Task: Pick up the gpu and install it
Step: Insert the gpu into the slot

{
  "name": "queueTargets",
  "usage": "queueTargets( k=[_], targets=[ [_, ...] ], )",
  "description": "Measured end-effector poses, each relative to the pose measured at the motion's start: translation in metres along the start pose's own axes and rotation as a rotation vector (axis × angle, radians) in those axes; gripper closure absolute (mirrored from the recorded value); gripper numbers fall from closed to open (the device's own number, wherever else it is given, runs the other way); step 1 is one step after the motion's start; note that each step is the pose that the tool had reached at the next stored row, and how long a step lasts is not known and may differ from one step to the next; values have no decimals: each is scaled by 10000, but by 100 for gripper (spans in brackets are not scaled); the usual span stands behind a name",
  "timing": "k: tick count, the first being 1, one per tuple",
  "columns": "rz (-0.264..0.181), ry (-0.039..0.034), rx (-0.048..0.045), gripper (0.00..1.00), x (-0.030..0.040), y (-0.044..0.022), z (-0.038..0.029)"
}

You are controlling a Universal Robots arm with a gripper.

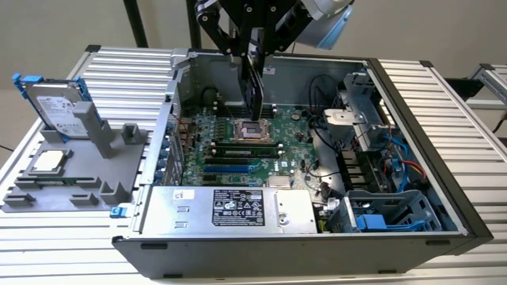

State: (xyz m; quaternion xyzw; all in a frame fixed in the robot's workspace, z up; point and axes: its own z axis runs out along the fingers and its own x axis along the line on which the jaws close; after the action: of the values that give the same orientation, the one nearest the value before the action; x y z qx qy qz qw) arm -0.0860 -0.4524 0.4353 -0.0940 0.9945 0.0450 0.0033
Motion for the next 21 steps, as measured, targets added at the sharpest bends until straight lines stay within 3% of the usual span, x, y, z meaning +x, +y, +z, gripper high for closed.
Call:
queueTargets(
  k=[21],
  targets=[
    [-890,79,-13,100,0,0,-2]
  ],
)
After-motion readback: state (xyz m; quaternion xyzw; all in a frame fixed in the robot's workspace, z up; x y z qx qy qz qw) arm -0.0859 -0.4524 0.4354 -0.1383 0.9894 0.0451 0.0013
